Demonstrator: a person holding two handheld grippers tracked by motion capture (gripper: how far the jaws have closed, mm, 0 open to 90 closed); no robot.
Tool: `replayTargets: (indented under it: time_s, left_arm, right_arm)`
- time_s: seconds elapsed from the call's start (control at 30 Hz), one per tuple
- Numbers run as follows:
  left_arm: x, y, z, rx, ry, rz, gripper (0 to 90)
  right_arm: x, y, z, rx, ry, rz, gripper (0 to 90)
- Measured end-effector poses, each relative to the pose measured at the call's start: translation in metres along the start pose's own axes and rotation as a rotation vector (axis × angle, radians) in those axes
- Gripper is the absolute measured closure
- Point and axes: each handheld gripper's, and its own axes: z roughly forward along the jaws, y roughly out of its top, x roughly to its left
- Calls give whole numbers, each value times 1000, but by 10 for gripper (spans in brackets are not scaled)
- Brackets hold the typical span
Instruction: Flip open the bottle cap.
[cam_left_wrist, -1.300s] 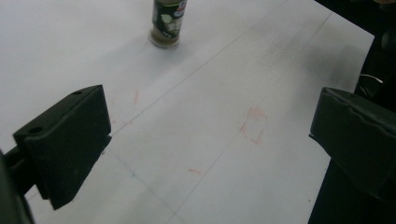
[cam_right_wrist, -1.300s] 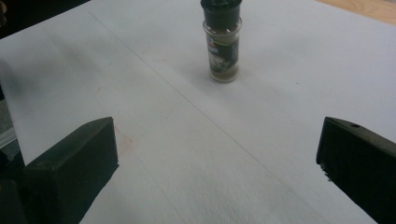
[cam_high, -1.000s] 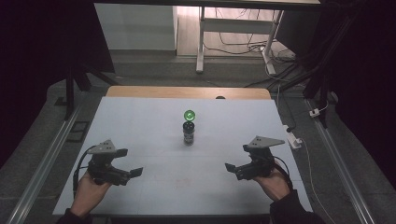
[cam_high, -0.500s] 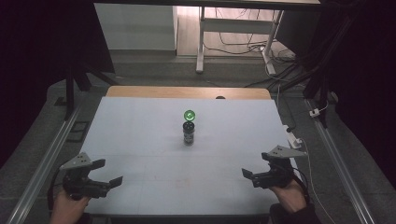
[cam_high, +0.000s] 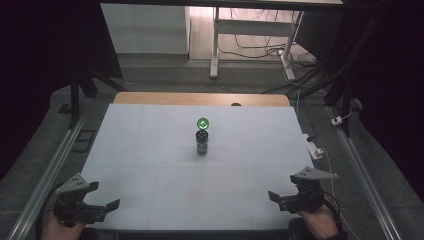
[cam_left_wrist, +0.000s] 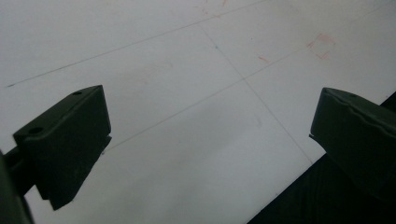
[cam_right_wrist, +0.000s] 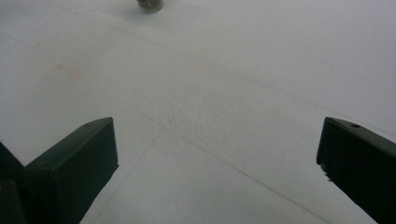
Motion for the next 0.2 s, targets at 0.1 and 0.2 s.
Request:
replayTargets:
  time_s: [0.1,0.2]
  left_arm:
    - [1,-1,0,9,-4,-11,0]
    - [3,0,1,9,-13,-18,0]
  right_arm:
    - [-2,-3,0,35,-6,5,0]
    - [-2,-4,0,34,-7,11,0]
